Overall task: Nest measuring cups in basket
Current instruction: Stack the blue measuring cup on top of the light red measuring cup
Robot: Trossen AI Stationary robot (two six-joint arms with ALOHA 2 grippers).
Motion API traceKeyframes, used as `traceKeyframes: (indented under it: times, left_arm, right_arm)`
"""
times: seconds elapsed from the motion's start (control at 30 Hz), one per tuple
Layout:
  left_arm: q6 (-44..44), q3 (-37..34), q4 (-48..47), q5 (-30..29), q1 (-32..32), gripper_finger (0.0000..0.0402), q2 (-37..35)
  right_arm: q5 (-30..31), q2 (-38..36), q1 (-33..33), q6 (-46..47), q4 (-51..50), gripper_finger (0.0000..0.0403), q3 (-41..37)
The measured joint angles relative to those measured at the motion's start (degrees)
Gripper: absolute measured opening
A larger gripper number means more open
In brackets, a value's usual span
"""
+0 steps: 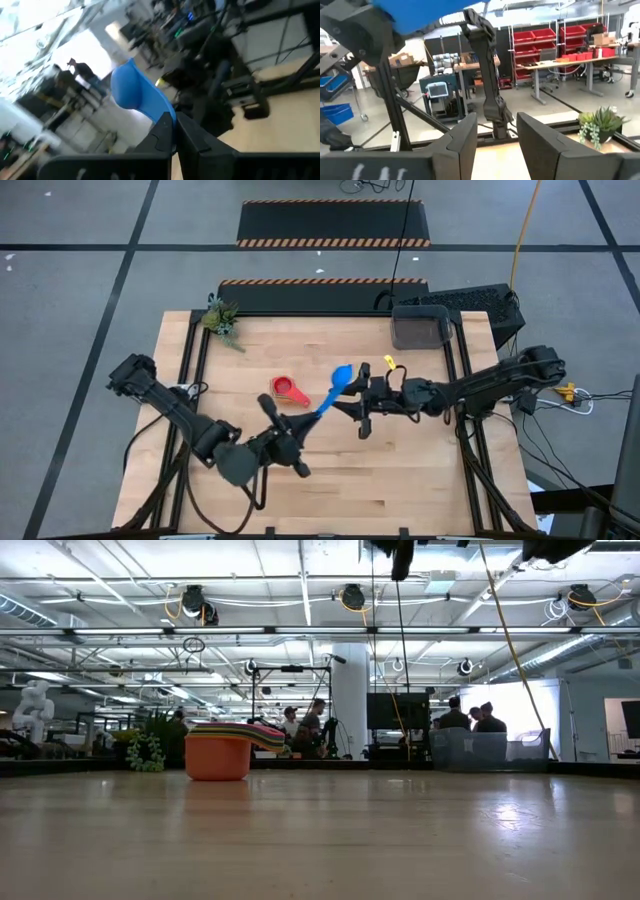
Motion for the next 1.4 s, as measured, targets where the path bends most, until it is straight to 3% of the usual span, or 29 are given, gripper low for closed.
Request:
traceKeyframes:
  times: [0.1,0.23,0.37,0.53,0.67,0.93,1.07,1.23,1.4]
  left_arm:
    - [5.73,-0.04,6.79,5.39,1.23,0.0006,-0.01]
    - [6.69,-1.45,11.0,10.93,2.45,0.0006,-0.05]
    - [13.31,-9.46,30.62,16.37,3.29,0.0006,-0.02]
    - [21.11,-21.83,60.12,28.1,5.38,0.0006,0.01]
    - [19.2,-29.4,73.19,38.12,8.57,0.0006,0.01]
    - [12.89,-36.21,82.3,53.96,13.89,0.0006,0.1]
    - [11.02,-36.89,84.17,60.39,15.27,0.0006,0.09]
    - [9.87,-36.91,84.35,62.92,16.34,0.0006,0.1]
    - [8.94,-36.91,84.43,64.25,16.92,0.0006,0.1]
  right_arm:
    - [-0.23,-3.41,0.81,-0.34,-4.15,0.0133,0.0]
    - [-0.28,-8.67,2.29,-1.71,-11.78,0.0133,0.0]
    - [-0.28,-12.41,3.81,-2.38,-17.72,0.0133,-0.05]
    - [-1.94,-13.22,4.98,-6.63,-11.69,0.0132,-3.52]
    - [-3.11,-12.4,4.85,-6.71,-0.94,0.0132,-6.96]
    - [-3.58,-7.85,4.82,-6.96,12.12,0.0132,-8.39]
    - [-6.76,-4.39,4.79,-7.83,19.96,0.0132,-8.39]
    - [-8.77,-0.3,4.88,-9.67,29.94,0.0132,-8.41]
    - [-9.93,2.05,4.9,-10.2,33.77,0.0132,-7.64]
